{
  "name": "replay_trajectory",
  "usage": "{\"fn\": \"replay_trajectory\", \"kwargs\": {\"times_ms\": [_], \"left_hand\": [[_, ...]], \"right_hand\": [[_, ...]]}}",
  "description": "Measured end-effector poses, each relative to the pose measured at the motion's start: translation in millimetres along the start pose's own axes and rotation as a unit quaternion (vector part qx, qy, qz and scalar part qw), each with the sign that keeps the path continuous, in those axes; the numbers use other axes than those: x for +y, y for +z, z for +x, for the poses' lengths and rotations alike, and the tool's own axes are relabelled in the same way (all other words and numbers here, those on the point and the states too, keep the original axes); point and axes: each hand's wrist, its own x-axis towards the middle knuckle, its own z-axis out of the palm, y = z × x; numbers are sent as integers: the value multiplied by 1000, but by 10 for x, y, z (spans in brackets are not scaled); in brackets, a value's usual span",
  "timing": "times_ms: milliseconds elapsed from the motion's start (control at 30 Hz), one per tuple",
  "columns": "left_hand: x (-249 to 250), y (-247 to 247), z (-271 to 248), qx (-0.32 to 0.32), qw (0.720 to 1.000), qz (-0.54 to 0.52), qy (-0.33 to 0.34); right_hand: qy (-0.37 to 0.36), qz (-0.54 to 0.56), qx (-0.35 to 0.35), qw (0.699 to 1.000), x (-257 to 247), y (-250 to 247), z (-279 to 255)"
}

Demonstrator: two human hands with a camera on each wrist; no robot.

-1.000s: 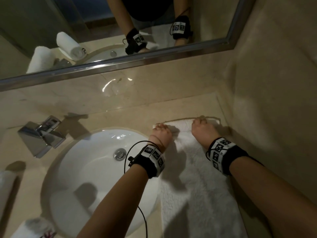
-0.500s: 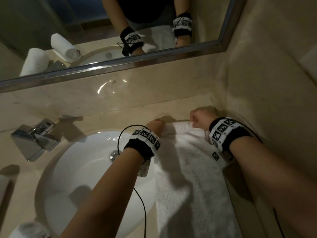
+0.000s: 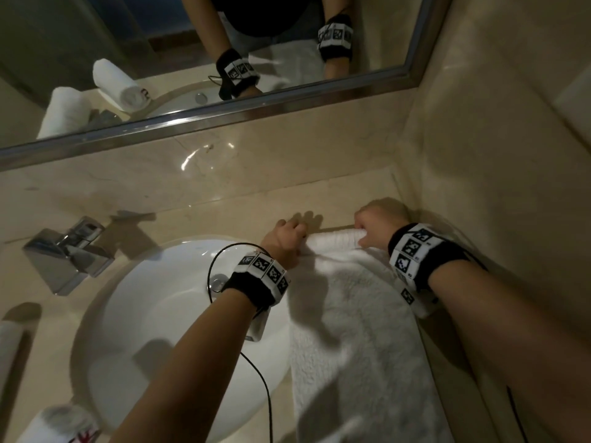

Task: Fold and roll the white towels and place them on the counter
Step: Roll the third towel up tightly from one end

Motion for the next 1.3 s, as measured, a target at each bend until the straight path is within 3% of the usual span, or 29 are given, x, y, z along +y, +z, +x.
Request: {"fn": "replay_trajectory", "kwargs": {"times_ms": [67,167,233,333,400,567,767,867,967,1067,1167,1300], "left_hand": [[33,33,-75,1,1000,1,-10],[136,56,-238,55,998,19,16],[173,131,-296,43,998,43,33],[202,219,-398,67,993,72,59],[217,217,-461,65,992,81,67],[338,209,-578,-25,998,50,13],[474,173,-490,0,997,73,-20],[558,111,-462,-12,997,39,-62],[644,65,-430,-39,994,54,-88],[692,91,-458,-20,995,58,-78],[647,220,-519,26,998,34,-42],[604,315,-531,-15,997,69,-40]], "right_hand": [[-6,-26,42,999,-45,84,-83],[-11,-15,61,998,-213,268,-210],[-4,-14,103,995,-289,361,-301],[20,-32,44,998,-378,428,-421],[26,-56,44,997,-398,433,-476],[73,-63,62,993,-515,513,-597],[107,-38,39,993,-637,630,-767],[74,57,55,994,-535,682,-827],[78,209,108,969,-388,633,-888],[200,295,185,916,-172,635,-865],[253,362,154,884,-28,671,-773],[238,393,131,878,96,747,-571]]}}
